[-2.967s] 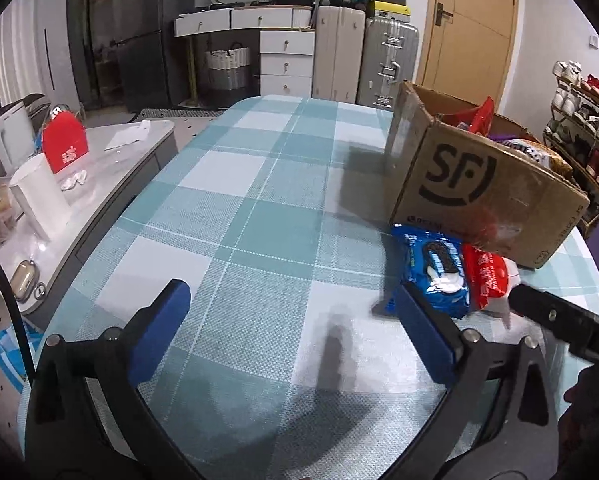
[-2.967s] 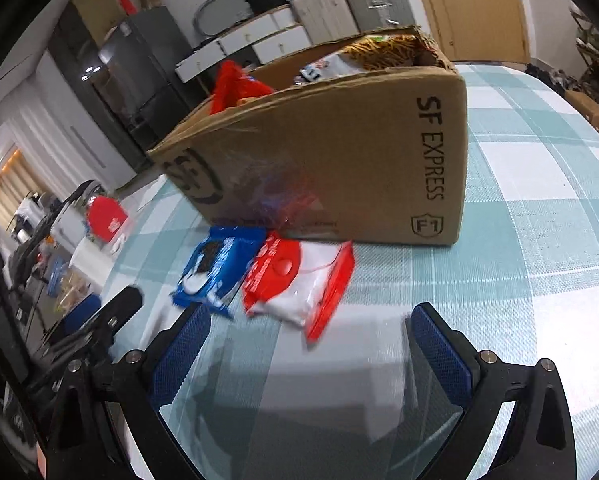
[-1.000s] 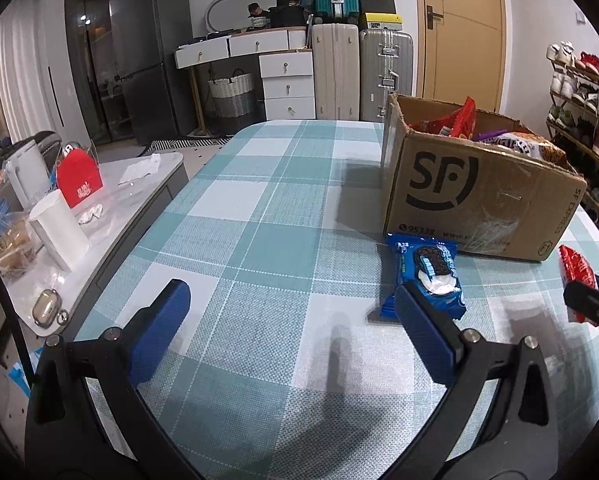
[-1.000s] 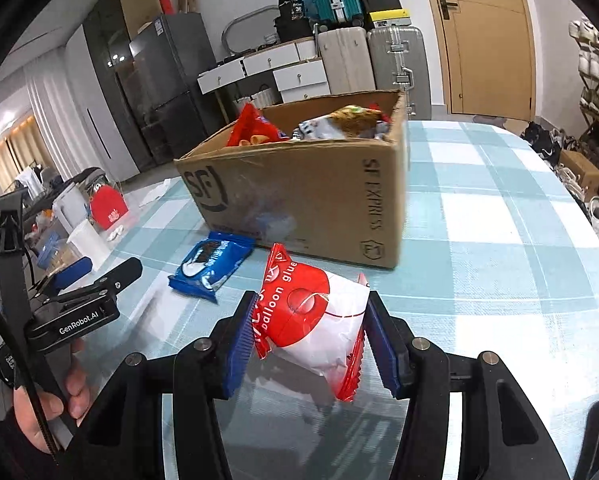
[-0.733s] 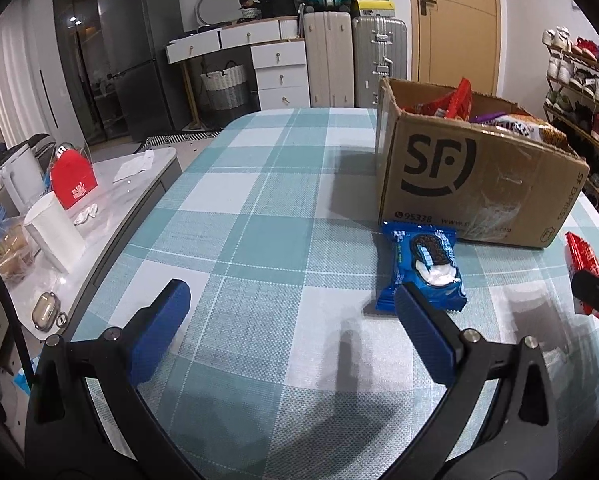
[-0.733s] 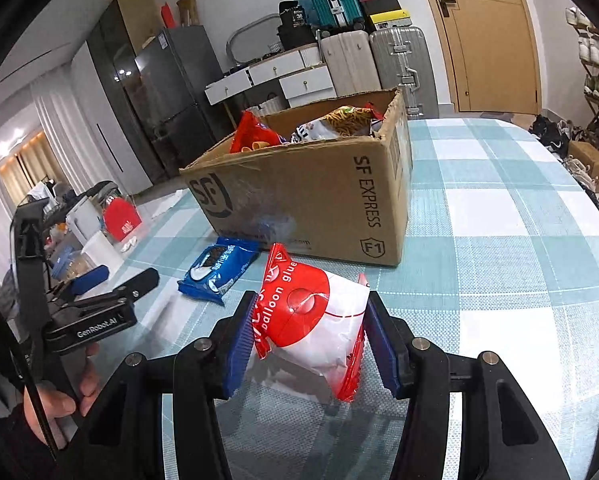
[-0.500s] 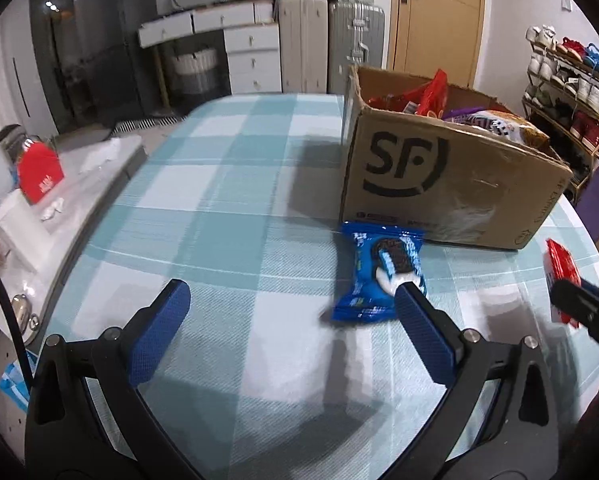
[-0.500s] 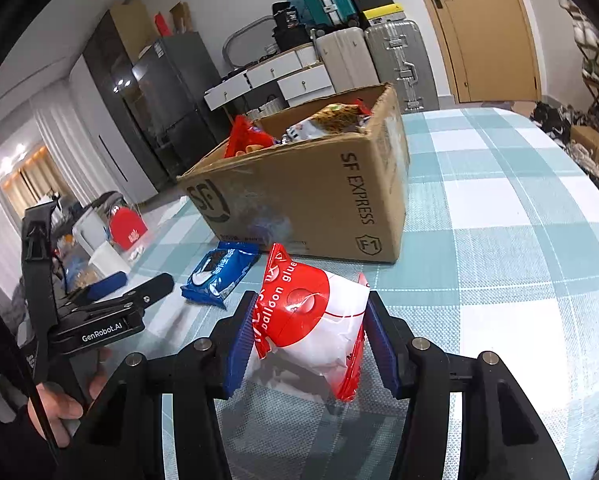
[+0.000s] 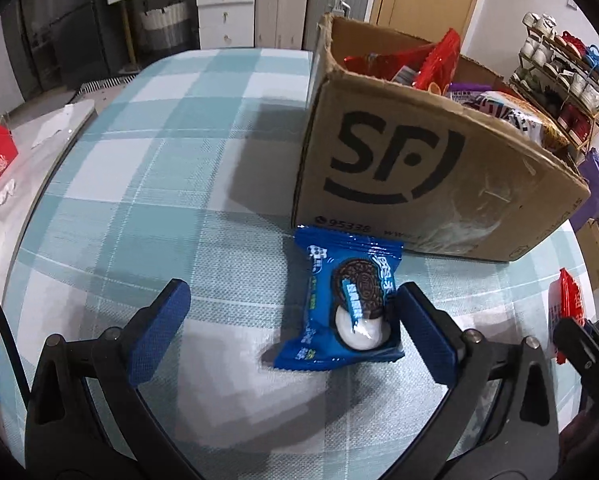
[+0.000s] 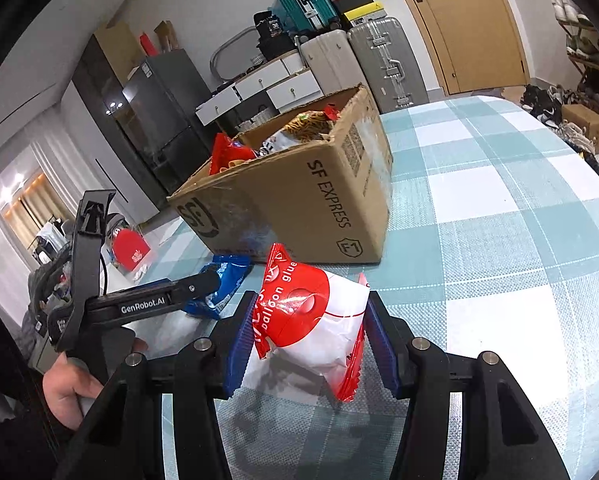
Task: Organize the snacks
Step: 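Grasp the blue Oreo pack with the left gripper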
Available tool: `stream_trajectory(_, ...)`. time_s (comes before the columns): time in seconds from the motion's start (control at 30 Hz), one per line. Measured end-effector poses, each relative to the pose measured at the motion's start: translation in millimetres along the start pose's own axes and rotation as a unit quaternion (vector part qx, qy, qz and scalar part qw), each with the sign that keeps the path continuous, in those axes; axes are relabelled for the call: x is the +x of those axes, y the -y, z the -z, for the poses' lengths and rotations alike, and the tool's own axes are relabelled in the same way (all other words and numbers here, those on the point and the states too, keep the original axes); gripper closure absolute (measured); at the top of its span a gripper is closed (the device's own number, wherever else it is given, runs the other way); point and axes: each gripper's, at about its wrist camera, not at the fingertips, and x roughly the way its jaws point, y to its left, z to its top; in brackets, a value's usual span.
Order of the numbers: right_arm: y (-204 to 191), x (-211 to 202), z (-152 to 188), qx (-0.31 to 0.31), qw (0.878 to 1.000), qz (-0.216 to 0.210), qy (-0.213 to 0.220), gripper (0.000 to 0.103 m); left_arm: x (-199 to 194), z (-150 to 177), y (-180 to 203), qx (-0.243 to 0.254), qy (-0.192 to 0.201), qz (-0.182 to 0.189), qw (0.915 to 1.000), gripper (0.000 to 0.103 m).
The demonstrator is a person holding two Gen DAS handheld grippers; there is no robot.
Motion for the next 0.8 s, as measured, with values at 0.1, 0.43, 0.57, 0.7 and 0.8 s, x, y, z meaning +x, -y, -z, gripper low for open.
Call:
stream_trajectory(0.1, 0.5, 0.5, 0.3, 0.001, 1.0, -0.002, -0.001, 0.05, 1.6, -0.6, 6.5, 0.014, -0.003, 0.009, 0.9999, 0.001)
stream_trajectory(0.43, 4.3, -0.6, 0.6, 0.013, 1.0, -0.01, 0.0, 0.05, 11.9, 1.8, 22.5, 0.045, -0.02, 0.006, 0.9988, 0.021)
stream_trajectory(0.57, 4.4, -0.8, 0.8, 0.014, 1.0, -0.01, 0.0, 0.05, 7.8, 2.8, 26.5, 0.055, -0.017, 0.007, 0.9983, 0.049)
stream_trajectory(0.7, 6.7, -0.1, 0.5, 0.019, 1.0, -0.013, 0.001, 0.05, 3.7, 5.1, 28.6, 0.066, -0.018, 0.016, 0.9975, 0.061)
stream_trajectory(0.8, 7.2, 0.4, 0.3, 0.019, 1.0, -0.013, 0.002, 0.05, 0.0, 10.0, 29.9, 0.071, -0.02, 0.011, 0.9972, 0.061)
